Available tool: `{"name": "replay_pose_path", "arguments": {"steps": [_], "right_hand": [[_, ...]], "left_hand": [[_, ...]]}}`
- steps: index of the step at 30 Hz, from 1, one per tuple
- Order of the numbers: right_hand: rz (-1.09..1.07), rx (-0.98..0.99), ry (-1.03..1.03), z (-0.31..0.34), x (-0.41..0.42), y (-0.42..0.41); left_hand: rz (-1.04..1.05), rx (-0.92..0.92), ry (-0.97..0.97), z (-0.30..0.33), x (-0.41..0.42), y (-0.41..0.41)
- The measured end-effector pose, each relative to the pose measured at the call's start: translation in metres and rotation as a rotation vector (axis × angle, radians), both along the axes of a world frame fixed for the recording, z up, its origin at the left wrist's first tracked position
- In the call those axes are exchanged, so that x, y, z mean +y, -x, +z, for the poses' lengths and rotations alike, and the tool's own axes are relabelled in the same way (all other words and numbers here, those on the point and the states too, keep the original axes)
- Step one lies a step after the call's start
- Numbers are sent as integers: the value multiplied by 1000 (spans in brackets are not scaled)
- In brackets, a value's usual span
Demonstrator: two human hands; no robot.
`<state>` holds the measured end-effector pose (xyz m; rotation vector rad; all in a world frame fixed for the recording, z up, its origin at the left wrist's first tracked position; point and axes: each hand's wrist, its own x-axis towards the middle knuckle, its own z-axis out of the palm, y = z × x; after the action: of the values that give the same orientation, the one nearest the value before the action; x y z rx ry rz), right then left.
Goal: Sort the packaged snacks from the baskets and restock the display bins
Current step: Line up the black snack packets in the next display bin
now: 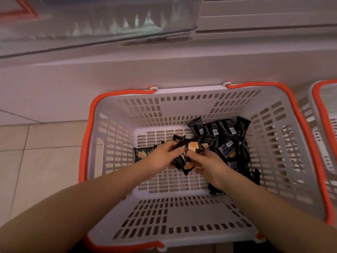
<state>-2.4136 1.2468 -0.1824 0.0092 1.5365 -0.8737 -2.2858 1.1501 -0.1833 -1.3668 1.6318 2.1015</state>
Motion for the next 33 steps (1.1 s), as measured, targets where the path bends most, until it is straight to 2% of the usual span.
{"name": "replay_pose_path", "arguments": {"steps": [2,5,7,8,10,12,13,14,16,17,19,22,24,26,28,30,31,33], "right_hand": [[220,319,31,-8,-3,0],[758,768,215,-17,-12,9],[1087,845,373,-21,-22,13],[1172,771,406,-23,-28,12],[1129,529,368,-27,-34,11],[995,395,271,-28,-35,12],[915,359,225,-30,-33,14],[824,317,186,-32,-31,15],[637,233,121,-35,-25,17],[569,206,91,-37,-22,17],[484,175,48,-42,-18,17],[361,157,17,-45,-14,13],[277,198,-16,-47,-9,9],[215,237,-60,-49,-1,5],[139,214,-83,-52,9,3],[137,188,-73,-52,17,-1],[152,184,-62,-51,19,-3],[172,151,-30,-48,19,-9]], "left_hand": [[-181,-58,202,-9,-6,-7],[-334,-71,338,-19,-12,-12],[-341,-69,368,-25,-14,-14],[-329,-62,371,-28,-15,-15],[-186,-36,248,-33,-16,-19],[49,-32,116,-38,-22,-26],[72,-93,186,-42,-29,-30],[-31,-215,348,-48,-37,-36],[-449,-496,684,-63,-51,-47],[-607,-571,769,-69,-53,-51],[-783,-640,816,-80,-49,-54],[-864,-753,838,-86,-32,-49],[-815,-766,765,-85,-21,-42],[-651,-597,621,-83,-13,-36],[-446,-390,407,-75,-8,-31],[-239,-240,98,-60,-6,-29],[-199,-191,-37,-53,-4,-29],[-214,-140,-172,-47,1,-27]]}}
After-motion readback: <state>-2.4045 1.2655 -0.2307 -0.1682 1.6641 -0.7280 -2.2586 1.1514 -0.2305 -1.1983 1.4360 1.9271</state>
